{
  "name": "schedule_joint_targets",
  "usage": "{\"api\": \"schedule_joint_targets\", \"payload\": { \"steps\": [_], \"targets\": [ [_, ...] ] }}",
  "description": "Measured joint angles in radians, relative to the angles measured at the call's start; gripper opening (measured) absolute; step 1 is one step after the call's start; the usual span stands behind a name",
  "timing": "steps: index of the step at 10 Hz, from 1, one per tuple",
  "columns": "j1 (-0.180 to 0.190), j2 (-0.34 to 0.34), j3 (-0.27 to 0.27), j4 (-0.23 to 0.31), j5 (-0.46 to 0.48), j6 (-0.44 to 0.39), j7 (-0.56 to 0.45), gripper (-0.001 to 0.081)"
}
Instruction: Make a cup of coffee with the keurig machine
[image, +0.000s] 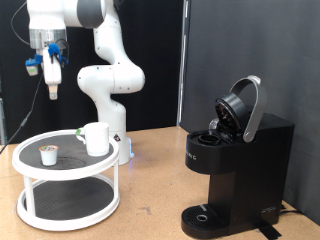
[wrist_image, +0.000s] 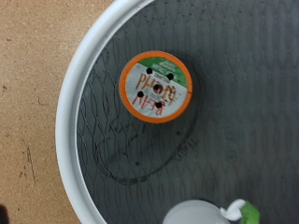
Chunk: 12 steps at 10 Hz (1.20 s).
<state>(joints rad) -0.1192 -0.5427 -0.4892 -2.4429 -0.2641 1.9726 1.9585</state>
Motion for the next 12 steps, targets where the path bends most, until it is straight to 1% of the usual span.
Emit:
{"api": "schedule_joint_targets", "payload": {
  "steps": [4,10,12],
  "targets": [
    [-0.006,0.05,-0.011,-0.037,0.0,0.11,0.0,0.0735],
    [-0.042,0.115,-0.014,-0.089,-0.009,0.259,0.007,0.0735],
    [-0.052,0.131,-0.015,-0.115,-0.009,0.303,0.009,0.0735]
  ]
}}
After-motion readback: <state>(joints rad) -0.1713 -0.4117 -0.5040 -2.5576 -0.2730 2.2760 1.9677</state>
